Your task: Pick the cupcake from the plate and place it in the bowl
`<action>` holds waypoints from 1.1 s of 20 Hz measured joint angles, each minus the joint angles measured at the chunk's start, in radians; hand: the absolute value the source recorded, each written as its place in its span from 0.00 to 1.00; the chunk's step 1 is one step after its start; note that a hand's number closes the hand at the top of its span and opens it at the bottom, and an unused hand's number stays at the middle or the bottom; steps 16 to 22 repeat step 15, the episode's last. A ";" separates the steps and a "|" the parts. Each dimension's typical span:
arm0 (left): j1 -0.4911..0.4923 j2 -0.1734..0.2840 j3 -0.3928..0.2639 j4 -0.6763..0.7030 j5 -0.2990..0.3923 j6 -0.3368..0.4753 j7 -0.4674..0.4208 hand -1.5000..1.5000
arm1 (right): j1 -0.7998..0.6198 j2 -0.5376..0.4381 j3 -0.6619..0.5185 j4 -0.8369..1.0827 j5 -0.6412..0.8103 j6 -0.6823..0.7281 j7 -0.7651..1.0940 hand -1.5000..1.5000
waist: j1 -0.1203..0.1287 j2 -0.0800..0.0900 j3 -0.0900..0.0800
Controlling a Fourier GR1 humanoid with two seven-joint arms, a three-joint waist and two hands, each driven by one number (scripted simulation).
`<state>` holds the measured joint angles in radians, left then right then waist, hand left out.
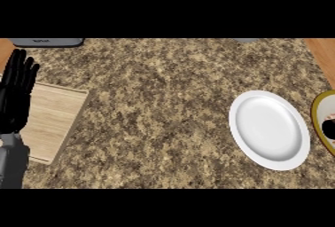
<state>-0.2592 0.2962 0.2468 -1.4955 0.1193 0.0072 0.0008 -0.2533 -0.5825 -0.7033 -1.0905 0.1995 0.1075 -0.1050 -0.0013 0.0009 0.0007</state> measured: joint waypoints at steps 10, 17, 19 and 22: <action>0.002 0.000 0.009 0.007 0.004 -0.006 -0.017 0.50 | 0.090 -0.239 -0.237 0.365 -0.167 0.168 -0.217 0.00 | -0.001 0.001 0.002; 0.012 -0.011 -0.001 -0.009 0.000 -0.002 -0.009 0.50 | 0.139 -0.358 -0.288 0.582 -0.194 0.278 -0.365 0.00 | 0.003 0.002 0.004; 0.012 -0.011 -0.001 -0.009 0.000 -0.002 -0.009 0.50 | 0.139 -0.358 -0.288 0.582 -0.194 0.278 -0.365 0.00 | 0.003 0.002 0.004; 0.012 -0.011 -0.001 -0.009 0.000 -0.002 -0.009 0.50 | 0.139 -0.358 -0.288 0.582 -0.194 0.278 -0.365 0.00 | 0.003 0.002 0.004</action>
